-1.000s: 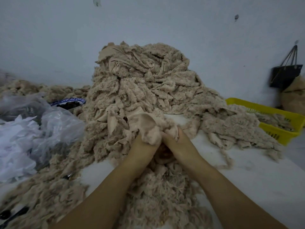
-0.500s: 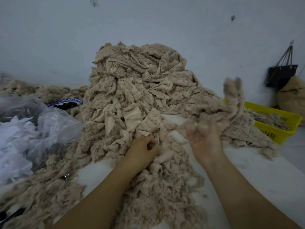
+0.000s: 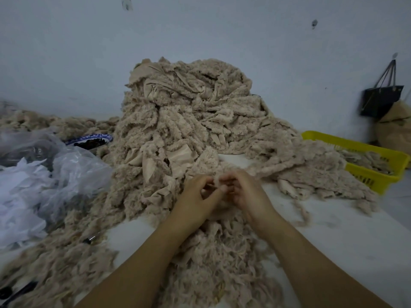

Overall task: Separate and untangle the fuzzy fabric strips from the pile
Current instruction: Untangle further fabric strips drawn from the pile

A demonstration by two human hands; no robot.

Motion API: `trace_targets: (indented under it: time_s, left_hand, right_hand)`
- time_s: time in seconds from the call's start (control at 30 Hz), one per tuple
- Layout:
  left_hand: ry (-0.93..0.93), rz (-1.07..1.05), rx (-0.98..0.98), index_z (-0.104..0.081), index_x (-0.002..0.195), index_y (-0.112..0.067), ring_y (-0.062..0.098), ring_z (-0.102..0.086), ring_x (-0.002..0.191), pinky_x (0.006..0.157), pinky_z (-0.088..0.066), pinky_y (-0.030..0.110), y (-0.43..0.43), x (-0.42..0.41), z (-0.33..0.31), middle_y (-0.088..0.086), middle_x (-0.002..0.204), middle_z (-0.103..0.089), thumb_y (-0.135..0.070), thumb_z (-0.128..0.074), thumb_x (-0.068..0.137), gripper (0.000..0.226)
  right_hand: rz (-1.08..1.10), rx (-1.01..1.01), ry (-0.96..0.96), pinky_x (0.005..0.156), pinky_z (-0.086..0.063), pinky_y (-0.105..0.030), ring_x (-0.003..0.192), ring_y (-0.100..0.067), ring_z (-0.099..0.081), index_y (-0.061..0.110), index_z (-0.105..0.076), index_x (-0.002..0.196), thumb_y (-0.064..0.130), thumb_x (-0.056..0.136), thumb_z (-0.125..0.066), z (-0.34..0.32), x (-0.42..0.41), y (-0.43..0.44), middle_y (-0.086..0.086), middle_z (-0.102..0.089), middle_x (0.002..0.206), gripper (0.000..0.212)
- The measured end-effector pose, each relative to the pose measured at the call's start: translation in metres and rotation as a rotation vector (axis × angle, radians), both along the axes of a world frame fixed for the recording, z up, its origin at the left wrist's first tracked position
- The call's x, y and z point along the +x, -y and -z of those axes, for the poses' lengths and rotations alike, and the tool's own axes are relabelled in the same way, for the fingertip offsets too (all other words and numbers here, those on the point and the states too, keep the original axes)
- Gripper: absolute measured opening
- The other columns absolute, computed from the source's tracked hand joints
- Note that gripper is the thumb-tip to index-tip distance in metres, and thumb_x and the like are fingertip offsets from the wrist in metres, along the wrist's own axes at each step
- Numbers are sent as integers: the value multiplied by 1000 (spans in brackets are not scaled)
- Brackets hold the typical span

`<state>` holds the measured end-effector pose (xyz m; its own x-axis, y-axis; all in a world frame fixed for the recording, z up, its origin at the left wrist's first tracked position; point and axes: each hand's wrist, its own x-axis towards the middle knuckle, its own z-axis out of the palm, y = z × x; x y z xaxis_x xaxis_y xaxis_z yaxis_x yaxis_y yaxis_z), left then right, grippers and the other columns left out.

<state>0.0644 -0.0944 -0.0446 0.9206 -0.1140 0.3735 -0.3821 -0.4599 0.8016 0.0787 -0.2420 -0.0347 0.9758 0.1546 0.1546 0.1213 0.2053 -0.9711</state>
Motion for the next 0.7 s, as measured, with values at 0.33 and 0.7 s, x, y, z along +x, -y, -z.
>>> trace_targets:
  time_s: [0.33,0.7]
  left_hand:
    - [-75,-73,-300,-72,80,-38,7,-65,85,78,-52,22,-9,2,-5,-6,89,-70,-30,-57,99,25]
    - [-195,99,-479,-62,66,-34,8,-39,55,57,-36,19,-6,1,-8,-10,60,-48,-28,-49,104,40]
  right_hand:
    - [-81,-281,118,69,-55,-20,83,-12,-72,54,-53,120,45,94,-49,6,-7,-9,9,-73,92,28]
    - [231,-389,-8,49,-47,-23,52,-10,-61,31,-64,100,28,99,-52,6,3,1,6,-68,62,12]
